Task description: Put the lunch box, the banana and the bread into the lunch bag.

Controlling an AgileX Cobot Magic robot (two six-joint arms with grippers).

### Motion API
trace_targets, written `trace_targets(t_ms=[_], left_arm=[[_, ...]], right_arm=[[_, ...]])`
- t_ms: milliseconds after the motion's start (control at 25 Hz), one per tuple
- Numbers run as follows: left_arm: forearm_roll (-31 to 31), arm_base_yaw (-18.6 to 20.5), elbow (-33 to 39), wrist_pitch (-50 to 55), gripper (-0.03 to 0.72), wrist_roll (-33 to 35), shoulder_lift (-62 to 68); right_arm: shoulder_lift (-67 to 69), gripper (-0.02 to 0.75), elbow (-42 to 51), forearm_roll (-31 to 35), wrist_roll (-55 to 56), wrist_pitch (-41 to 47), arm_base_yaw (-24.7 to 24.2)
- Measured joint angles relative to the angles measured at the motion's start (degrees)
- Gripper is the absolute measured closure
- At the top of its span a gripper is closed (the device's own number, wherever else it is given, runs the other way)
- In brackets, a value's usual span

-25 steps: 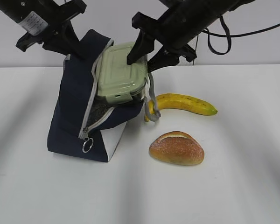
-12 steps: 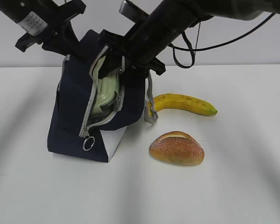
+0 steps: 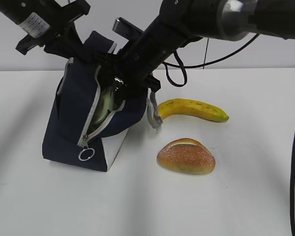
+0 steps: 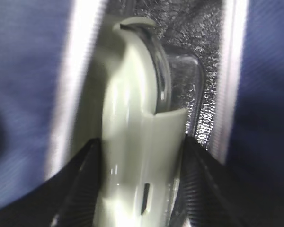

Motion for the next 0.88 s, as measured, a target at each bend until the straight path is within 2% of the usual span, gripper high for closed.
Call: trace_targets(t_ms=[640,880], left_arm=[[1.04,0.0,-0.02,0.37,0.688,0.0,1.76],[1.65,0.0,-0.02,0.44,0.688,0.0,1.81]], right_arm=[[2.47,0.372,0.0,1.22,0.43,-4.1,0.53],[4.95,0.368,0.0,4.17,0.43,-5.43,0.76]])
